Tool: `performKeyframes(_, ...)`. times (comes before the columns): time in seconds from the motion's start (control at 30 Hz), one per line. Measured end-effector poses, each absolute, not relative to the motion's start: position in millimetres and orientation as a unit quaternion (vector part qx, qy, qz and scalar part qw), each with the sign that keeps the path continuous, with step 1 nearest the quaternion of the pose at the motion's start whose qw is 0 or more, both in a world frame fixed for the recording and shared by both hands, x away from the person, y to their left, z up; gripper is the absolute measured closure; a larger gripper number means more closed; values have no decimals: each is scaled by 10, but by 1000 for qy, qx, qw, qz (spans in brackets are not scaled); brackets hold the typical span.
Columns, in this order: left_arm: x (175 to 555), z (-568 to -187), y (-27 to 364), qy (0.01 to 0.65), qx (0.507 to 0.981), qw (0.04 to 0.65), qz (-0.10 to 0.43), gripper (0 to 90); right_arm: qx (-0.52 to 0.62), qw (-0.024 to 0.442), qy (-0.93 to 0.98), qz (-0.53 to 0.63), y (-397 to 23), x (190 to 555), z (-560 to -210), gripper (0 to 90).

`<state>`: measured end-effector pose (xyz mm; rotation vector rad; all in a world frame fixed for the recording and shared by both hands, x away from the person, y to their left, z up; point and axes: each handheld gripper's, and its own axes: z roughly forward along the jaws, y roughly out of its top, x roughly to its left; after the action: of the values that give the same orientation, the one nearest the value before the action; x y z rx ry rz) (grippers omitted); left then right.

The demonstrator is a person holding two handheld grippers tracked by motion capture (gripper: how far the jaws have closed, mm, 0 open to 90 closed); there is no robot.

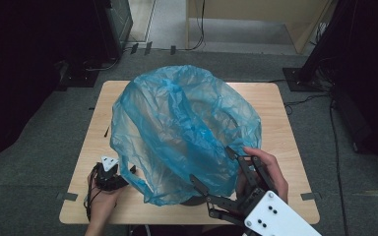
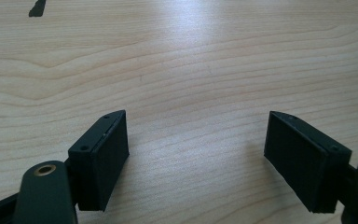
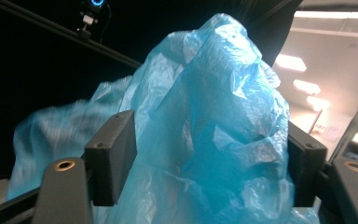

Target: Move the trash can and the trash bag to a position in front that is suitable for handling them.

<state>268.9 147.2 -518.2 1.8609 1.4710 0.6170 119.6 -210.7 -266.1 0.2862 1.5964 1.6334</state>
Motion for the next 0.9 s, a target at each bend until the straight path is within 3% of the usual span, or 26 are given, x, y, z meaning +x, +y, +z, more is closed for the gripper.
performKeyframes(0.9,2638,-5163,1532,570,689,374,245,237,141,441,616,637,-2159,1237,-2728,305)
